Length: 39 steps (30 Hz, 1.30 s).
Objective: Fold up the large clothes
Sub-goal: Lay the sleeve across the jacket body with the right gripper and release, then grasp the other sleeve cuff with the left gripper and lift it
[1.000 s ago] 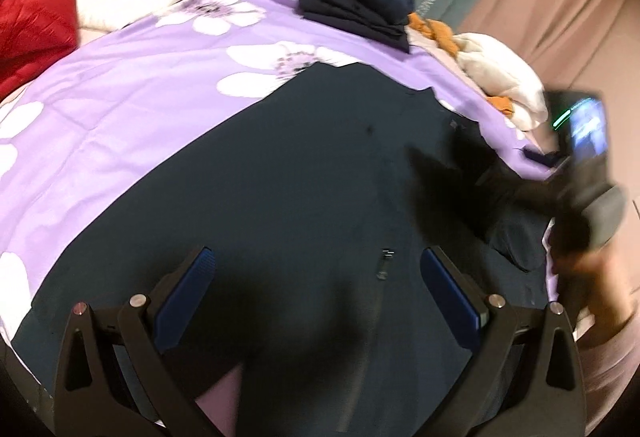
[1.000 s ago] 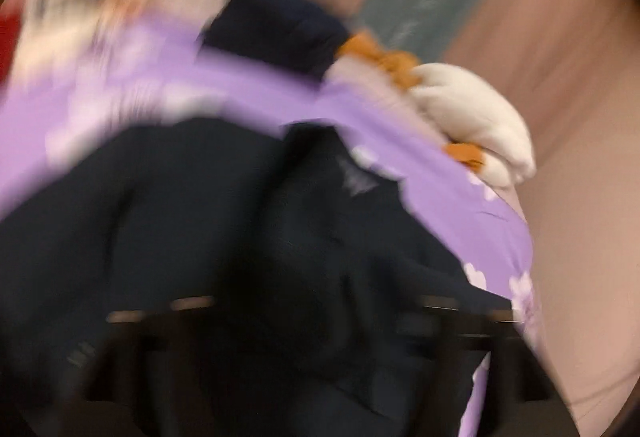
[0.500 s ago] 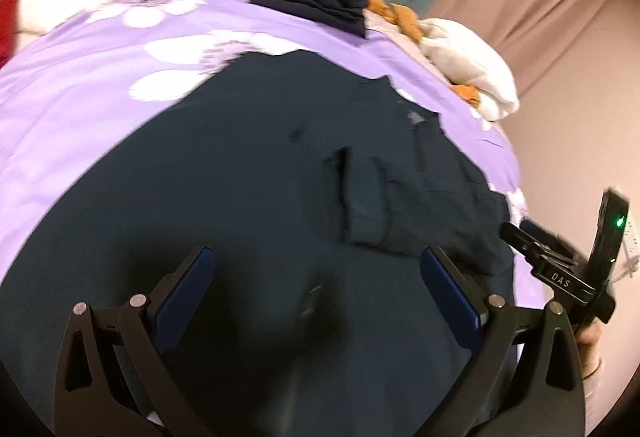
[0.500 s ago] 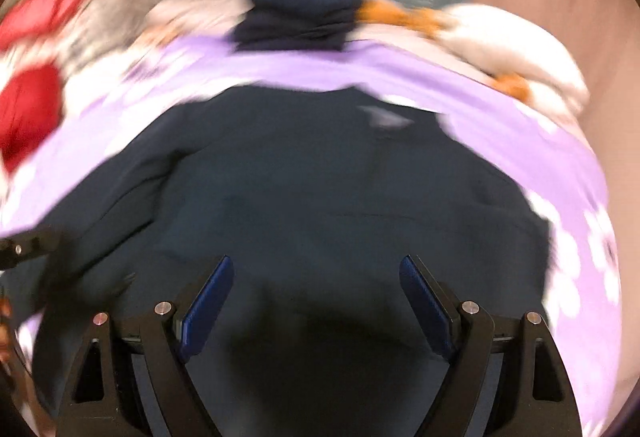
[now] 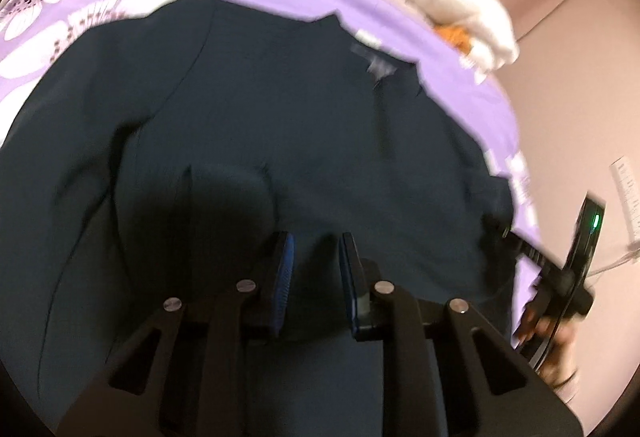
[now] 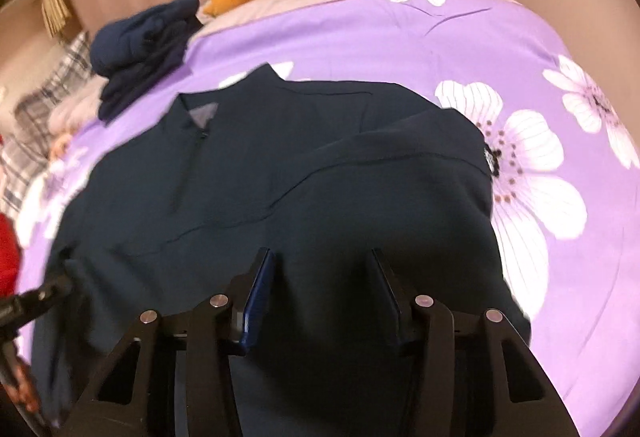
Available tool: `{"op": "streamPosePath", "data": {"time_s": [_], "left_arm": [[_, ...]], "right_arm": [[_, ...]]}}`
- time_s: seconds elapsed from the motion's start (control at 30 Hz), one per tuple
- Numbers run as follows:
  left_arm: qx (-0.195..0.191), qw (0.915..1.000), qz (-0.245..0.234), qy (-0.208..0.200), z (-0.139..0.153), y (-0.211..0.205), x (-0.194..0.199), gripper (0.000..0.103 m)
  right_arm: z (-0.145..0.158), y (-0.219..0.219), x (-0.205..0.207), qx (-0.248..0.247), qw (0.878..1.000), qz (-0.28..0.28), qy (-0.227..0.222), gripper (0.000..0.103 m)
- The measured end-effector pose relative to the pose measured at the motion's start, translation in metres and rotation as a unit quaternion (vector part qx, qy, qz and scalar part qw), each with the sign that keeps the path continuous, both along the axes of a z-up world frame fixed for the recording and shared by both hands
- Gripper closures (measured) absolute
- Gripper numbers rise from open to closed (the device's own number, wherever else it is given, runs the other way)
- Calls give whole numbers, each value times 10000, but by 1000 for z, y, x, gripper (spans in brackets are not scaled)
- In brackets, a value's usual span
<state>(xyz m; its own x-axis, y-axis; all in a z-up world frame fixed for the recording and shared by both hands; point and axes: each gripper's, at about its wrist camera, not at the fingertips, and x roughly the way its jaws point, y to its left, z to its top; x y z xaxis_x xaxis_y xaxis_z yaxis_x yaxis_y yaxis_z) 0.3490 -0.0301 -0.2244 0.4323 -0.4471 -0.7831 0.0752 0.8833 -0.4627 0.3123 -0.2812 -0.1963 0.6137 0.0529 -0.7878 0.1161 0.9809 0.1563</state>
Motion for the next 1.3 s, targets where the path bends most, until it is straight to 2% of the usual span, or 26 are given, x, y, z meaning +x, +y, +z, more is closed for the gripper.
{"op": "streamPosePath", "data": {"time_s": [0.07, 0.13, 0.23, 0.3, 0.33, 0.37, 0.4, 0.43, 0.47, 0.53, 0.6, 0.7, 0.8, 0.87, 0.93, 1.0, 1.13, 1.23, 1.3], "left_arm": [[378, 9992, -47, 98, -13, 2, -5, 82], [394, 9992, -104, 11, -17, 9, -9, 85], [338, 9994, -107, 39, -17, 15, -7, 85], [262, 9996, -81, 55, -14, 16, -7, 83], [223, 9997, -63, 60, -12, 18, -9, 76], [191, 9998, -37, 26, -8, 20, -12, 63], [176, 9998, -12, -48, -4, 21, -15, 54], [149, 9998, 21, -164, 2, 24, -23, 39], [152, 9995, 67, -284, 9, 28, -33, 30], [126, 9987, 73, -479, 20, 37, -53, 30], [117, 9984, 104, -549, 26, 43, -67, 30], [106, 9979, 268, -587, 31, 61, -95, 30], [-13, 9967, 556, -584, 36, 92, -132, 30], [-95, 9946, 830, -617, 41, 119, -162, 29], [-124, 9906, 1154, -717, 47, 147, -192, 25], [-171, 9839, 1583, -816, 51, 181, -226, 20], [-508, 9621, 2571, -755, 41, 250, -298, 19], [-858, 9448, 3090, -668, 26, 284, -335, 19], [-1176, 9363, 3258, -580, 14, 297, -348, 19]], "right_arm": [[-8, 0, 9, -426, 9987, -199, 178, 52], [-21, -14, 25, -696, 9951, -588, 389, 52], [-21, -27, 33, -445, 9955, -771, 335, 52], [-18, -23, 35, -454, 9949, -819, 369, 52], [-15, -19, 34, -525, 9941, -864, 390, 52], [-10, -15, 29, -565, 9936, -902, 383, 52], [-4, -11, 22, -550, 9942, -875, 301, 52], [4, -4, 11, -488, 9960, -741, 131, 52], [9, -3, 4, -459, 9969, -633, 26, 50], [23, 15, -17, -448, 9984, -298, -177, 44], [25, 31, -33, -428, 9988, 35, -239, 44], [12, 50, -42, -609, 9975, 352, 30, 44], [-18, 62, -39, -875, 9940, 443, 475, 42], [-20, 59, -38, -883, 9948, 356, 365, 39], [-13, 55, -40, -611, 9970, 108, 460, 39], [-1, 55, -51, -272, 9992, 66, 289, 39], [25, 69, -94, 345, 9980, 440, -305, 34], [28, 87, -129, 740, 9929, 801, -485, 34], [29, 92, -149, 883, 9898, 955, -580, 34]]}}
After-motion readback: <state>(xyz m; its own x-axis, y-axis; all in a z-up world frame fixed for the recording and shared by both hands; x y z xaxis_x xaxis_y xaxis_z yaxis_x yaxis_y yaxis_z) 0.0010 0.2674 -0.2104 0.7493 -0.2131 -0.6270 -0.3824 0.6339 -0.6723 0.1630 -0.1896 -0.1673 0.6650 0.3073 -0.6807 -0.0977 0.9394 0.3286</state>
